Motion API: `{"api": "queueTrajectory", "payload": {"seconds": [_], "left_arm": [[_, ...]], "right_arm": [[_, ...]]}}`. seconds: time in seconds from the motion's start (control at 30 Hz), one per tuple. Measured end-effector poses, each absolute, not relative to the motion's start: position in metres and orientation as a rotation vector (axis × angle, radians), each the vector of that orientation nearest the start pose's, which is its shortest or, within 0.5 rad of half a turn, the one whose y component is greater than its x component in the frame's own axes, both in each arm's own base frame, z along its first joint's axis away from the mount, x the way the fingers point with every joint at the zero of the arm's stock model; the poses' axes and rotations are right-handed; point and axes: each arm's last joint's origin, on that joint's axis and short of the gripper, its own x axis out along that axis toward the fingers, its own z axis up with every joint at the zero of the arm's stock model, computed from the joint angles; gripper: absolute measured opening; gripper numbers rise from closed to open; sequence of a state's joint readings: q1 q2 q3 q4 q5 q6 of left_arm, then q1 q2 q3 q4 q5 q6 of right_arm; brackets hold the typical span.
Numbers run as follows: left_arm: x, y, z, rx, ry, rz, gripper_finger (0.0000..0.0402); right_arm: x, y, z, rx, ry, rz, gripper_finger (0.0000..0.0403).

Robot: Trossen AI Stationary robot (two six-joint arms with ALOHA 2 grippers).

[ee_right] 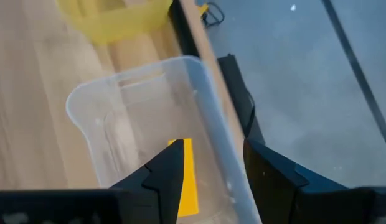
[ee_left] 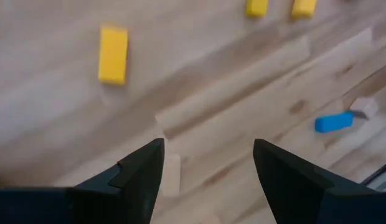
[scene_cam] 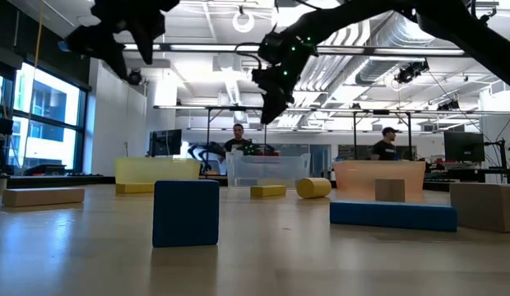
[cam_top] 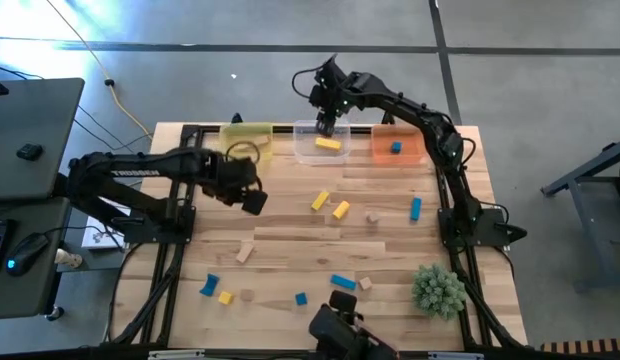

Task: Sort & place blocks by color
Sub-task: Put the blue block into the orange bin

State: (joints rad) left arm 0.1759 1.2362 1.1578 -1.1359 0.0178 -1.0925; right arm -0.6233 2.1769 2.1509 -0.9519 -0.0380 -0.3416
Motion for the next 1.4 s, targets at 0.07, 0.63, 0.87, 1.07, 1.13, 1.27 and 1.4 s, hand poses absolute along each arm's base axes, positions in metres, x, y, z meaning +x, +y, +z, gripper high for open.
{"api": "queueTrajectory", "payload": {"seconds": [0.07,0.63,0.87,1.07,1.13,1.27,1.4], "left_arm": [[0.213,0.026,0.298,-1.092,1.036,0.803,0.0235],[0.202,-0.065,0.27,-1.184,1.157,0.91,0.0234],[0.201,-0.098,0.255,-1.141,1.221,0.959,0.0234],[0.197,-0.127,0.239,-1.087,1.264,1.01,0.0234],[0.194,-0.136,0.235,-1.076,1.276,1.026,0.0234],[0.186,-0.152,0.229,-1.074,1.297,1.06,0.0234],[0.178,-0.165,0.225,-1.068,1.31,1.081,0.0234]], "right_arm": [[0.382,-0.276,0.302,0.007,0.988,-0.38,0.0154],[0.371,-0.279,0.327,0.043,0.978,-0.416,0.0154],[0.369,-0.262,0.32,0.177,1.09,-0.411,0.0154],[0.375,-0.24,0.317,0.223,1.154,-0.377,0.0154],[0.379,-0.231,0.318,0.235,1.162,-0.363,0.0154],[0.388,-0.211,0.318,0.243,1.178,-0.326,0.0154],[0.398,-0.189,0.32,0.235,1.177,-0.291,0.0154]]}}
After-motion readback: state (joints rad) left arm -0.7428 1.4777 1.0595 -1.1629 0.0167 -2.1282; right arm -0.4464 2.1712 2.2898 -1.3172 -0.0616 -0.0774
